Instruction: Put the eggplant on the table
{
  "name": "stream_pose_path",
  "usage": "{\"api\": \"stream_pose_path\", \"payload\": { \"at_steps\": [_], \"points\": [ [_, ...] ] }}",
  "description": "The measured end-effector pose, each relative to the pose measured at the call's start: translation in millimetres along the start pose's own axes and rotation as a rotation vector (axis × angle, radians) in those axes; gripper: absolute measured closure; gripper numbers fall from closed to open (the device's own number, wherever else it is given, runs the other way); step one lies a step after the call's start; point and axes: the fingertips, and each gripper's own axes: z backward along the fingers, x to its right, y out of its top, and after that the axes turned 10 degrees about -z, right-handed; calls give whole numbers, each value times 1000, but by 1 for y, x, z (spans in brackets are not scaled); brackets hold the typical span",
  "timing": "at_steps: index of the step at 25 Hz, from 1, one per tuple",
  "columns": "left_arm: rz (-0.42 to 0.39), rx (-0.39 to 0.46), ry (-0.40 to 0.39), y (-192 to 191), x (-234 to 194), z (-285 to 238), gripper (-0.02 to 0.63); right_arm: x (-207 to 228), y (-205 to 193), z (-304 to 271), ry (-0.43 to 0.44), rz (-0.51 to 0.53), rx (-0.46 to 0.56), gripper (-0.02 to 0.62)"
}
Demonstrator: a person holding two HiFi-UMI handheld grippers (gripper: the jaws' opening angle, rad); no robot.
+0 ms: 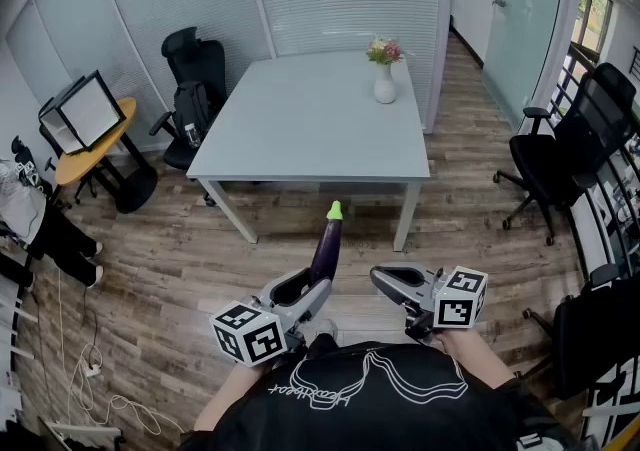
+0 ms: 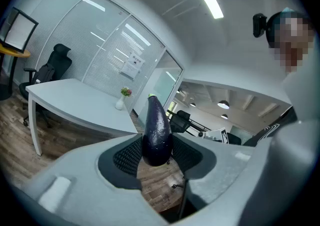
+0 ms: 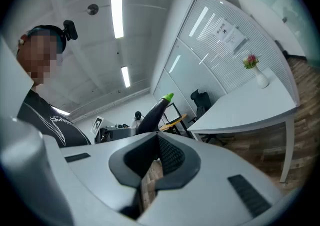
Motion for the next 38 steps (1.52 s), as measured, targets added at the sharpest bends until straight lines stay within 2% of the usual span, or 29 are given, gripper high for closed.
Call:
{"api": "stream_pose_path", "payload": {
  "at_steps": [9, 19, 30, 38],
  "points": [
    [21, -25, 3, -6, -14, -14, 413, 19, 0, -1, -17, -21, 2, 589],
    [40, -64, -67, -6, -44, -51, 413, 58, 12, -11, -87, -56, 32, 589],
    [71, -86, -94, 33, -158, -112, 413, 144, 73, -87, -139, -78, 31, 589],
    [70, -82, -88, 71, -252, -141, 413, 194, 121, -168, -126, -71, 25, 589]
  ]
}}
